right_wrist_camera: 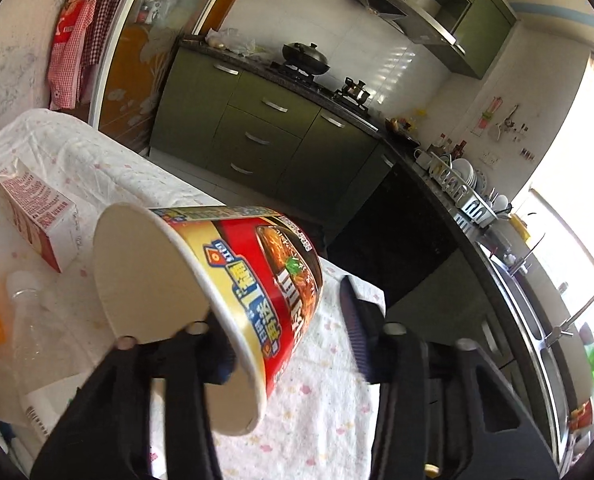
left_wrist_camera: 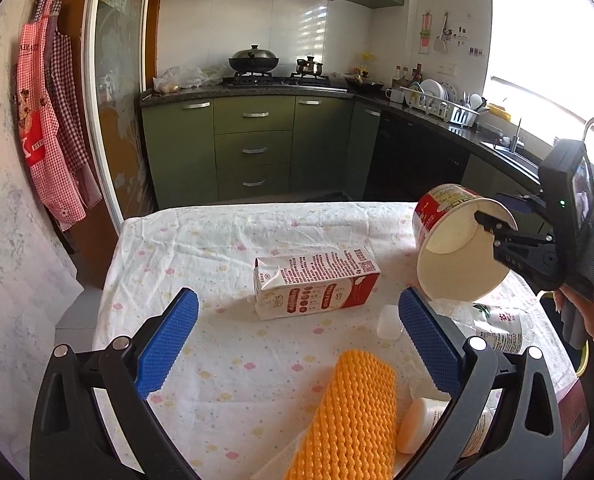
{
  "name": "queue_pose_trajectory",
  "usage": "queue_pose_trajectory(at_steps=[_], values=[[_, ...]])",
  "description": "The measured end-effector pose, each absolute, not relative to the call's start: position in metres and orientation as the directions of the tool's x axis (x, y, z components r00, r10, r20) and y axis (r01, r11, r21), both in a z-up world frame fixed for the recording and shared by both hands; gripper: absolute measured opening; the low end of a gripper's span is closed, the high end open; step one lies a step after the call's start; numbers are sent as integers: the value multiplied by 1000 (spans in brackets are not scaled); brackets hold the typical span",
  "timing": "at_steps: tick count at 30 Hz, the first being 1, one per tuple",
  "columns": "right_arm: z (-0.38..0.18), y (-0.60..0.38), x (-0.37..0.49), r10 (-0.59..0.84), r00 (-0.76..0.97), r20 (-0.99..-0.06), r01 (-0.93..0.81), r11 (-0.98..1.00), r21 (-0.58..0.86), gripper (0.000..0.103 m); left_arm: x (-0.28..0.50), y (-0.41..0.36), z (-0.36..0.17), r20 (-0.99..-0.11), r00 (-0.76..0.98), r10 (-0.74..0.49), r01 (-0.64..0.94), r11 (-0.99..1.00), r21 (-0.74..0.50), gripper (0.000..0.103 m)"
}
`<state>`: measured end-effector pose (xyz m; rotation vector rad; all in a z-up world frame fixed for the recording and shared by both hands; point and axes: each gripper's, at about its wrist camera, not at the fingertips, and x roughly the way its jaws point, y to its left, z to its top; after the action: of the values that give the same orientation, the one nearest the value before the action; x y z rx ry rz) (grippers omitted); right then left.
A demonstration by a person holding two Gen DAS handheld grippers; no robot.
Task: Collect trash
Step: 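Grasp the paper noodle cup with the right gripper and lift it, then carry the noodle cup over the yellow bin and open the right gripper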
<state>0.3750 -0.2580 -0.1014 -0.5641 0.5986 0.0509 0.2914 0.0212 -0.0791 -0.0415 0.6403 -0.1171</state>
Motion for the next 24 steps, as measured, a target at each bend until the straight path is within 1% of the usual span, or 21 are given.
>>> queue_pose_trajectory(at_steps=[1, 3, 5, 6, 9, 12, 14, 16, 19, 22, 24], values=[[-101, -259, 380, -116, 821, -558, -209, 850, -484, 16, 291, 22, -80, -595, 794, -127, 99, 992, -79, 99], [-96, -263, 392, -116, 804, -584, -210, 862, -461, 12, 290, 24, -82, -597, 791, -134, 102, 991, -88, 99], [-86, -273, 407, -96, 764, -638, -217, 893, -394, 9, 290, 24, -84, -599, 788, -139, 105, 990, -91, 99], [-79, -284, 419, -60, 721, -690, -224, 923, -314, 7, 290, 24, -85, -600, 787, -141, 108, 990, -92, 99], [-64, -319, 441, 36, 620, -784, -198, 974, -112, 5, 289, 23, -87, -602, 785, -147, 111, 989, -96, 99], [-48, -367, 444, 150, 513, -845, -142, 986, 89, 3, 288, 23, -87, -598, 788, -148, 114, 989, -95, 99], [-38, -402, 433, 185, 471, -862, -98, 983, 157, 3, 286, 23, -86, -595, 790, -149, 113, 989, -98, 99], [-29, -443, 413, 180, 425, -887, -40, 983, 180, 3, 285, 22, -85, -592, 790, -158, 118, 987, -105, 99], [-33, -511, 373, 149, 332, -931, 77, 980, 185, 3, 282, 20, -83, -586, 794, -164, 130, 986, -100, 99], [-52, -573, 336, 83, 216, -973, 181, 976, 124, 3, 280, 18, -81, -581, 795, -172, 143, 985, -96, 99], [-77, -602, 316, 56, 143, -988, 244, 966, 90, 4, 280, 14, -80, -579, 796, -177, 152, 984, -92, 99]])
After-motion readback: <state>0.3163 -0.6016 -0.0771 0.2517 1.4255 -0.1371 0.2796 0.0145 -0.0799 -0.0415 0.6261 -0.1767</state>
